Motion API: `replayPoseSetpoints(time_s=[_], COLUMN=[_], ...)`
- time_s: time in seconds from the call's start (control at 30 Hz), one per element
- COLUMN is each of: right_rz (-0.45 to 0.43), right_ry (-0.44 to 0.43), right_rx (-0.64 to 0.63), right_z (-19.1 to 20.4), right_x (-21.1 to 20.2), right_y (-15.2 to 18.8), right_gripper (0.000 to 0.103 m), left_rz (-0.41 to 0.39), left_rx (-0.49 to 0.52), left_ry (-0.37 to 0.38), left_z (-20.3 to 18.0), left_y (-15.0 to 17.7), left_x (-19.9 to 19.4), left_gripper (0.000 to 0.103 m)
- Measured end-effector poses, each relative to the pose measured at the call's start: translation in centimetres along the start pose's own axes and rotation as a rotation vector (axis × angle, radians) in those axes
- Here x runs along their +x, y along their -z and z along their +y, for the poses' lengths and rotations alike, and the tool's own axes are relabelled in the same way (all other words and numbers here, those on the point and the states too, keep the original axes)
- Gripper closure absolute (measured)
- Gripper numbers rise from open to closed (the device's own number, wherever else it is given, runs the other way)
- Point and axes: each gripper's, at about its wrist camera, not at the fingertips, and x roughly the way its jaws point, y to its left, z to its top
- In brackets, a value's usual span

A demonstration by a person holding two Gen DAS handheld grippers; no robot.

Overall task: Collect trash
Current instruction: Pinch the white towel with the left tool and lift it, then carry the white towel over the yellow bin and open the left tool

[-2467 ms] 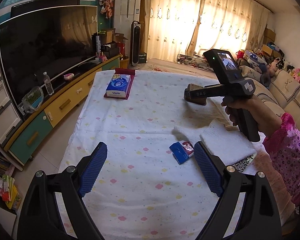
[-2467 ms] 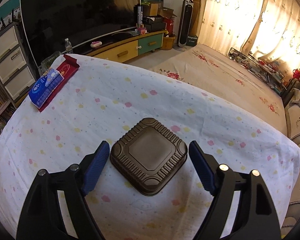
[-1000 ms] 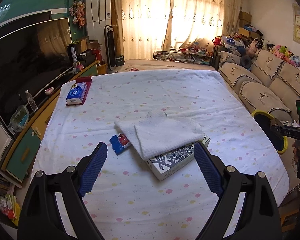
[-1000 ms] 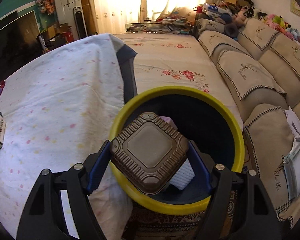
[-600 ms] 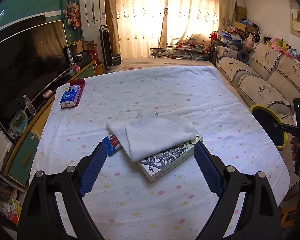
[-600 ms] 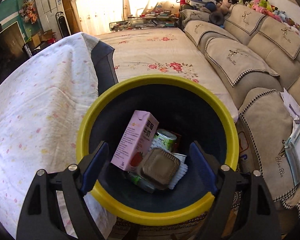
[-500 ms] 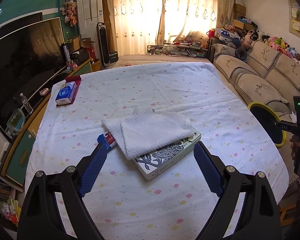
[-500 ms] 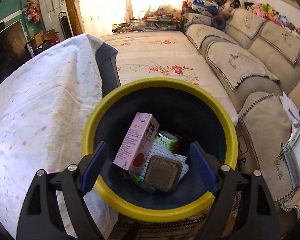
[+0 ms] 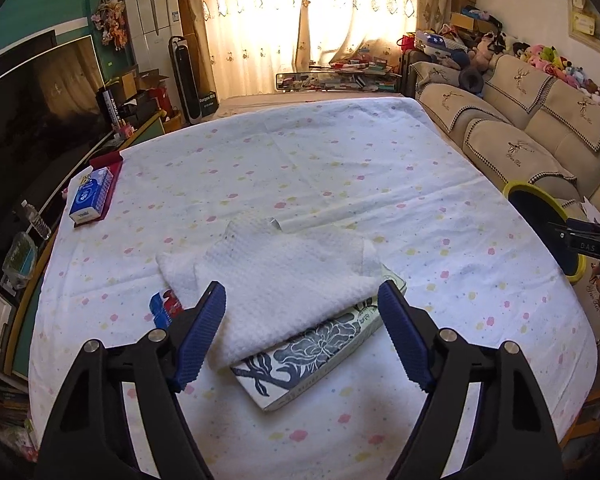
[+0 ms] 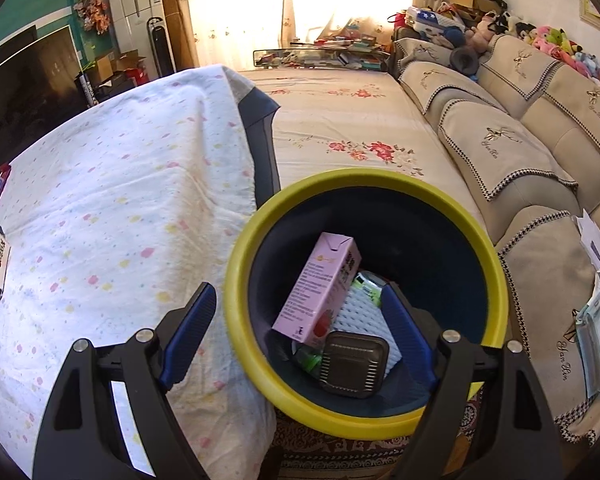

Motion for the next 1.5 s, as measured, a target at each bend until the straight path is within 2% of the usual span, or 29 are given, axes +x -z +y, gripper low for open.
replayPoseSetpoints(time_s=[0.07, 0.2, 0.33, 0.43, 0.6, 0.63, 0.73, 0.93, 1.07, 1.27, 1.5], right_rz=[0.004, 0.008, 0.009, 0.007, 0.001, -0.001, -0.009, -0.034, -0.061, -0.105, -0.137], right_ry=[-0.001, -0.007, -0.015, -0.021, -0.028, -0.029, -0.033, -0.043, -0.051, -0.025, 0.033], right_rx=[-0.006, -0.005, -0.005, -0.009, -0.011, -0.013, -0.009, 0.001, 0.009, 0.025, 0.078], right_z=[0.1, 0.1, 0.3, 0.4, 0.6, 0.6, 0.5, 0.3, -0.1, -1.4, -5.1], right_x=[0.1, 0.2, 0.3, 0.3, 0.0, -0.1, -0.5, -1.7, -2.8, -5.0, -7.1], right_y=[0.0, 0.0, 0.1, 0.1, 0.1, 0.1, 0.1, 0.1, 0.0, 0.5, 2.2], right_gripper=[0.023, 0.023, 0.023, 0.023, 0.023, 0.023, 0.023, 0.023, 0.023, 0.023, 0.023], left_rz=[0.009, 0.037, 0.04, 0.034, 0.024, 0.021, 0.003, -0.09, -0.145, -0.195, -0.194], left_rx=[-0.001, -0.01, -0.005, -0.004, 0.006, 0.007, 0.009, 0.025, 0.059, 0.15, 0.294], left_ry=[-0.001, 0.002, -0.001, -0.009, -0.017, -0.02, -0.029, -0.078, -0.065, 0.034, 0.217], left_z=[-0.1, 0.2, 0.3, 0.3, 0.4, 0.5, 0.7, 1.1, 0.2, -4.4, -13.7], left_y=[-0.3, -0.6, -0.8, -0.9, -1.3, -1.3, -1.5, -2.7, -3.6, -5.2, -7.7], left_x=[0.7, 2.0, 2.5, 2.6, 2.6, 2.5, 2.0, -1.6, -4.6, -7.2, -6.5], left_gripper=[0.027, 0.037, 0.042, 0.056, 0.088, 0.09, 0.092, 0.092, 0.092, 0.092, 0.092])
